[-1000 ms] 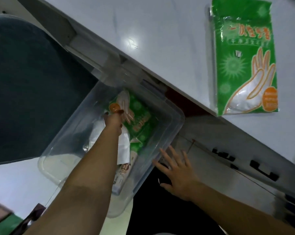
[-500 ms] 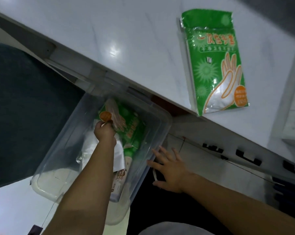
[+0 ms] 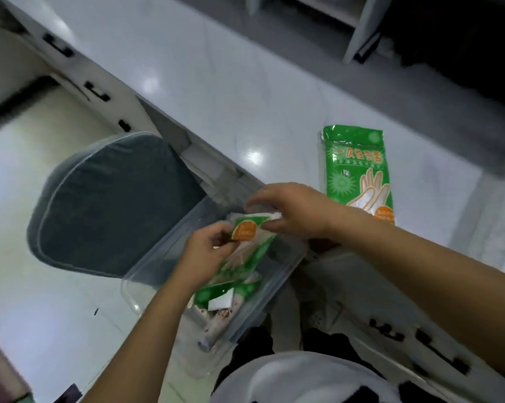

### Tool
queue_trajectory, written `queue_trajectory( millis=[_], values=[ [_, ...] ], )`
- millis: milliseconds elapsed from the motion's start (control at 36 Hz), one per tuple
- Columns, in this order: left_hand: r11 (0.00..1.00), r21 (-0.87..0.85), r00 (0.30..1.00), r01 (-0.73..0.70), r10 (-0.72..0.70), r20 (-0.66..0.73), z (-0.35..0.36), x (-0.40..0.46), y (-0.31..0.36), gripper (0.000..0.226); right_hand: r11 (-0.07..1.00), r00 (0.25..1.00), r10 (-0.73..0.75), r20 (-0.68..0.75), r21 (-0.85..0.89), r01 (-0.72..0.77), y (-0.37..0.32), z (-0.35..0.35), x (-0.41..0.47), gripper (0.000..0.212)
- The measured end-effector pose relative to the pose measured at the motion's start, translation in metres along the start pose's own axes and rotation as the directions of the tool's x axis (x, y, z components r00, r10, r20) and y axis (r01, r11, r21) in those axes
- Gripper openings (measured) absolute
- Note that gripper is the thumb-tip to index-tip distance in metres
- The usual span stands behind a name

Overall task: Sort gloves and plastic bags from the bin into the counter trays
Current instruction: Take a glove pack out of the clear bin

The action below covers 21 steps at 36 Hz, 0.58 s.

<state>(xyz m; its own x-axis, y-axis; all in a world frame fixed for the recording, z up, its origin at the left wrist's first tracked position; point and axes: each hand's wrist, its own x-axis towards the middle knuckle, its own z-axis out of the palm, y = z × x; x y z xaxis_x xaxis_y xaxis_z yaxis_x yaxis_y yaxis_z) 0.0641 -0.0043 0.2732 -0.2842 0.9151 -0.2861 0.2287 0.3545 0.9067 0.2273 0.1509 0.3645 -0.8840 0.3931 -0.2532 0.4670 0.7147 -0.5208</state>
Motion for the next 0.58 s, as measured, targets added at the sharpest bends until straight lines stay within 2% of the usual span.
queue_trajectory(
  millis=[83, 194, 333, 472, 583],
  values=[
    [0.998, 0.062, 0.999, -0.033, 0.034, -0.014, 0.003, -0.016, 0.033, 0.03, 0.998, 0.998, -0.059, 0.02, -0.028, 0.059, -0.003, -0.025, -0.015, 0.04],
    [0.99, 0.114, 0.995, -0.086, 0.091, -0.041, 0.017, -0.031, 0.071, 0.017, 0.993, 0.992, -0.121, 0.03, 0.006, 0.12, -0.003, -0.047, -0.037, 0.029],
    [0.994, 0.049, 0.977, -0.095, 0.102, -0.188, 0.037, -0.037, 0.11, 0.022, 0.984, 0.984, -0.178, 0.003, 0.003, 0.178, 0.002, -0.073, -0.06, 0.019],
    [0.987, 0.102, 0.938, -0.124, 0.15, -0.313, 0.052, -0.037, 0.141, 0.033, 0.977, 0.978, -0.187, -0.091, 0.087, 0.195, 0.015, -0.083, -0.076, 0.013],
    [0.967, 0.191, 0.876, -0.168, 0.235, -0.42, 0.068, -0.037, 0.162, 0.032, 0.963, 0.951, -0.177, -0.255, 0.155, 0.221, 0.026, -0.085, -0.09, 0.005]
  ],
)
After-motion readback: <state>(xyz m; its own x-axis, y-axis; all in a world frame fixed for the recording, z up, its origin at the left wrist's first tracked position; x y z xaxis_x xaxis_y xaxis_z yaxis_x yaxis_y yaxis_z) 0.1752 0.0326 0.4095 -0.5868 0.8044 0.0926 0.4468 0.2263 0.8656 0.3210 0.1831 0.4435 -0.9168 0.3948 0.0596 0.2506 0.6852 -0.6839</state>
